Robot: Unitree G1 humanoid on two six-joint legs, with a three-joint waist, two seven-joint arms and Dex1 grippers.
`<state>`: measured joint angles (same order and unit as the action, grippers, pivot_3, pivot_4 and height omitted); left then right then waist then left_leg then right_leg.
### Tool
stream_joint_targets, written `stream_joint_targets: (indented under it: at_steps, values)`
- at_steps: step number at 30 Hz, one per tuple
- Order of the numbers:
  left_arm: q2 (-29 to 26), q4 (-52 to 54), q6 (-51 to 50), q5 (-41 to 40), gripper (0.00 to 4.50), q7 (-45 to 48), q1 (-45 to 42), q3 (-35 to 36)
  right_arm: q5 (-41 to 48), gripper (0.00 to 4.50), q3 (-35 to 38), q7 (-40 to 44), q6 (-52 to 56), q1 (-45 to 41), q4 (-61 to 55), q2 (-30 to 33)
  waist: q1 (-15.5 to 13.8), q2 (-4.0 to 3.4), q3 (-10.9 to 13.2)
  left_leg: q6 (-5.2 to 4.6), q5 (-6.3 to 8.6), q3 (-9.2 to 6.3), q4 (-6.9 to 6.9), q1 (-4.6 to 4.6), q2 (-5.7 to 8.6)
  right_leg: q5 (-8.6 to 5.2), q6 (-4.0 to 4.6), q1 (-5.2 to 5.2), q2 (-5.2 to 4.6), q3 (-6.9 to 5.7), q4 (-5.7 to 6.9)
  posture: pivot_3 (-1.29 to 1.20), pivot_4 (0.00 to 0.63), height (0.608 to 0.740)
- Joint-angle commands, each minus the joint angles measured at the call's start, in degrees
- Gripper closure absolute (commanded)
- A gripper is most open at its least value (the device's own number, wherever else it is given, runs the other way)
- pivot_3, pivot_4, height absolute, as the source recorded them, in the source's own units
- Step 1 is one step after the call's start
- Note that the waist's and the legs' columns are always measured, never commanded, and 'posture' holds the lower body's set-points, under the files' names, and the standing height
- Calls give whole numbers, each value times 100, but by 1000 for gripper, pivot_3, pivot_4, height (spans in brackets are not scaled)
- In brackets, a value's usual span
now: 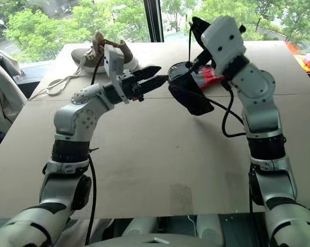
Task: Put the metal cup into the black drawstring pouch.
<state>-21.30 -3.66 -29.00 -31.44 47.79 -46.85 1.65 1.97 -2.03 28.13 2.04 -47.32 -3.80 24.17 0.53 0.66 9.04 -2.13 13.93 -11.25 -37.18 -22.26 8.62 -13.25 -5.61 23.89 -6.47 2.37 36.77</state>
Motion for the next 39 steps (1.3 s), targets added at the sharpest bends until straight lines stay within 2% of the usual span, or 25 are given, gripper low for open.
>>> stream_joint_targets:
  at_steps: [1, 10, 29, 31, 32, 33, 34, 36, 39]
  values:
    - [222, -235, 435, 87, 1995, 202, -285, -69, 127, 4500, 48, 55, 58, -214, -250, -28, 28, 0, 0, 0, 0, 1, 1, -1, 0, 0, 0, 2, -1, 0, -1, 0, 150, 740]
    - [696, -624, 870, 352, 1995, 225, -465, -196, 151, 4500, -68, 160, 289, -263, -375, -156, 79, 0, 0, 0, -1, 3, -7, -23, 0, 0, 0, 32, 0, 3, 15, 0, 150, 740]
    - [849, -762, 987, 436, 1995, 108, -380, -150, 204, 4500, -178, 291, 520, -318, -489, -321, 105, 0, 0, 0, -1, 1, -12, -29, 0, 0, 0, 34, 0, 2, 16, 0, 150, 740]
    - [861, -747, 993, 442, 2511, 117, -347, -166, 208, 4500, -179, 293, 528, -319, -495, -327, 116, 0, 0, 0, -1, 1, -12, -29, 0, 0, 0, 34, 0, 1, 16, 0, 150, 740]
    - [865, -735, 996, 442, 2511, 123, -328, -174, 210, 4500, -179, 292, 533, -318, -502, -329, 126, 0, 0, 0, -1, 1, -12, -29, 0, 0, 0, 35, 0, 1, 17, 0, 150, 740]
    - [864, -732, 996, 440, 3113, 131, -317, -175, 207, 4500, -183, 286, 538, -323, -503, -335, 133, 0, 0, 0, -1, 1, -12, -29, 0, 1, 0, 34, 0, 1, 17, 0, 150, 740]
    - [864, -731, 998, 442, 3402, 135, -311, -176, 206, 4500, -184, 282, 544, -327, -508, -340, 143, 0, 0, 0, -1, 1, -12, -29, 0, 1, 0, 34, 0, 2, 17, 0, 150, 740]
    - [865, -731, 995, 441, 4267, 144, -309, -174, 206, 4500, -182, 279, 555, -331, -519, -343, 159, 0, 0, 0, -1, 1, -13, -29, 0, 1, 0, 34, 0, 2, 18, 0, 150, 740]
    - [841, -746, 968, 492, 4331, 151, -288, -222, 218, 4500, -153, 246, 578, -366, -550, -361, 172, 0, 0, 0, -1, 1, -13, -29, 0, 1, 0, 35, 0, 2, 18, 0, 150, 740]
